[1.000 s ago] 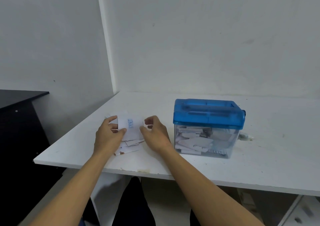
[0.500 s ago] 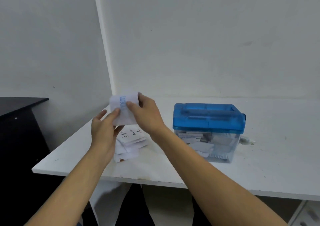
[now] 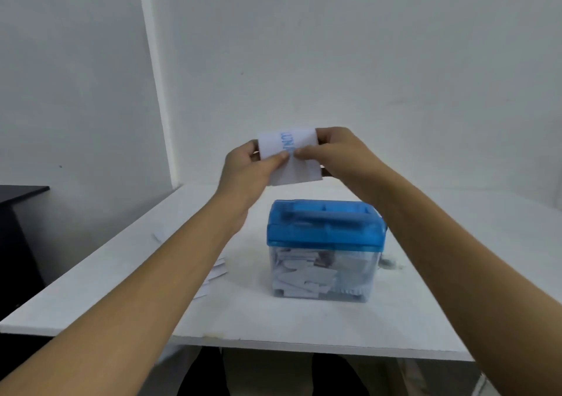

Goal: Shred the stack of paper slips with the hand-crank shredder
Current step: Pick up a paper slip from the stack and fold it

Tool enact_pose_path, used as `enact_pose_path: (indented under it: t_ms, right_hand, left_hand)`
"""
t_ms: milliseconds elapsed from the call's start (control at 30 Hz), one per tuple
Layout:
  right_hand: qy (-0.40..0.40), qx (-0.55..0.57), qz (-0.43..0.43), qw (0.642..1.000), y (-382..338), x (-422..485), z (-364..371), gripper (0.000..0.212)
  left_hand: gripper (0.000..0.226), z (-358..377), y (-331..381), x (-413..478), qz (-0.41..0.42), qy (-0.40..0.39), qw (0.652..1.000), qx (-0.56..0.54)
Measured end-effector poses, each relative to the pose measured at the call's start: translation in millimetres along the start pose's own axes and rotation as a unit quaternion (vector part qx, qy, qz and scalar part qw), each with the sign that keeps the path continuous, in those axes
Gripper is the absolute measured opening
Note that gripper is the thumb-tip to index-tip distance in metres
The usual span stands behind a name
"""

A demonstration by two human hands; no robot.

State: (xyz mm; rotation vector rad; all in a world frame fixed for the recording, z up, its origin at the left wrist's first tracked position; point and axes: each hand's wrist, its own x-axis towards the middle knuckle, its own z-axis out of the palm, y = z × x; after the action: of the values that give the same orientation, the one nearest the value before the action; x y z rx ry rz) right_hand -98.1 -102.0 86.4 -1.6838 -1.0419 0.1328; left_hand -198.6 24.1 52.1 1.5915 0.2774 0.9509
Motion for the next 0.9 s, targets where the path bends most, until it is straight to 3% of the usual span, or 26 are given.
enact_pose_path:
  t_ms: [167,367,567,767,900]
  right_hand:
    - [0.012,-0.066,0.035,0.997,30.2,-14.5,-40.6,0.025]
    - [0.05,-0.034,0.054,0.997,58.0,-29.4,-53.7,0.022]
    - [0.069,0.005,0.062,0.996,69.0,-37.7,-47.6,0.016]
    - [0.074,-0.027,0.049,0.996,68.7,-43.4,-40.9,0.027]
    - [0.056,-0.04,0.045,0.997,69.9,-45.3,-43.7,0.021]
  left_hand:
    - [0.035,42.8,-12.6,0.0,0.015,-0.055,0.994,0.093]
    - [0.038,58.1,-22.9,3.3,0.035,-0.105,0.975,0.194]
    - [0.037,54.6,-24.2,1.5,0.043,-0.129,0.967,0.216]
    - [0.036,49.4,-25.2,-1.2,0.053,-0.141,0.961,0.233]
    - [0.033,48.3,-25.4,-1.8,0.05,-0.151,0.957,0.242]
